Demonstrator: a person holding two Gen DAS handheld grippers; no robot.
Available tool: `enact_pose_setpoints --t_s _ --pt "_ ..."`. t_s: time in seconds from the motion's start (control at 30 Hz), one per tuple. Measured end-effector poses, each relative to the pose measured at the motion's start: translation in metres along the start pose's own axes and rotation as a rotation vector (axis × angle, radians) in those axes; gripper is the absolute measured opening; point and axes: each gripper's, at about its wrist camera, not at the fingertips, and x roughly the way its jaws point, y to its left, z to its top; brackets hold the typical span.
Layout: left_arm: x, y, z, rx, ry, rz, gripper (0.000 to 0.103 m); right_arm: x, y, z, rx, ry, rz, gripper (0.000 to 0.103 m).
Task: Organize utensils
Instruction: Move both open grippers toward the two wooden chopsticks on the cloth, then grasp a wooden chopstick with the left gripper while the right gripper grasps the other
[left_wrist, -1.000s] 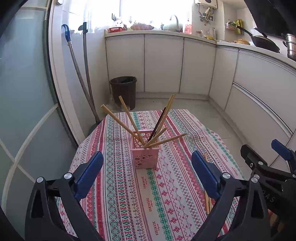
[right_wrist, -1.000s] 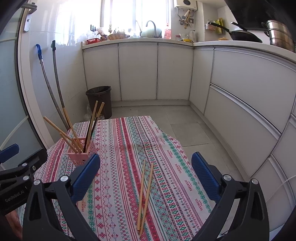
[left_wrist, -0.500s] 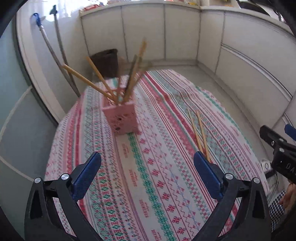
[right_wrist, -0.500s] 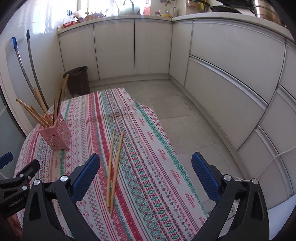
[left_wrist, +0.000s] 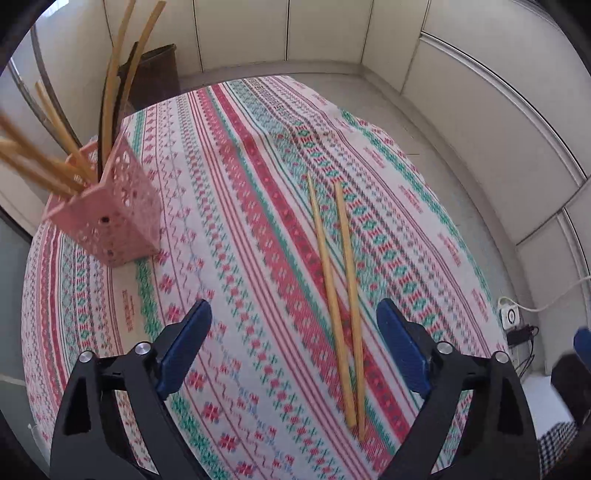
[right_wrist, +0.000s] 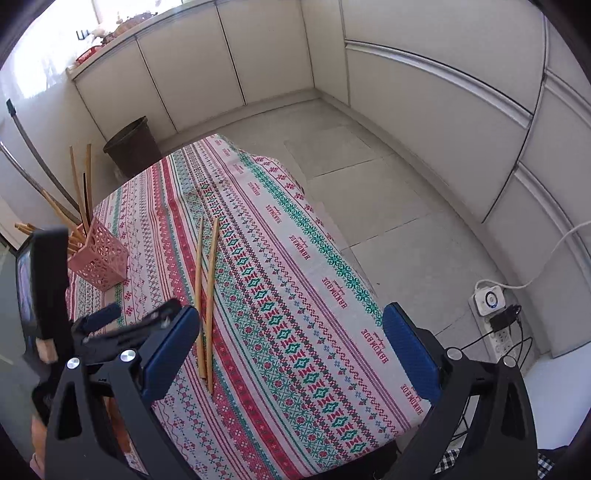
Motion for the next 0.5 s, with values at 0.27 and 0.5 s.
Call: enact_pose_setpoints --t_s 0.27,0.5 --pt "0.066 -0.006 0.08 -0.024 0.09 0.071 0.065 0.029 -0.034 0.008 0.165 0.12 0.072 0.096" --pt "0.1 -0.003 0.086 -0.014 0.167 0.059 0.027 0.054 -0.047 0.008 0.292 0.225 0.144 0.096"
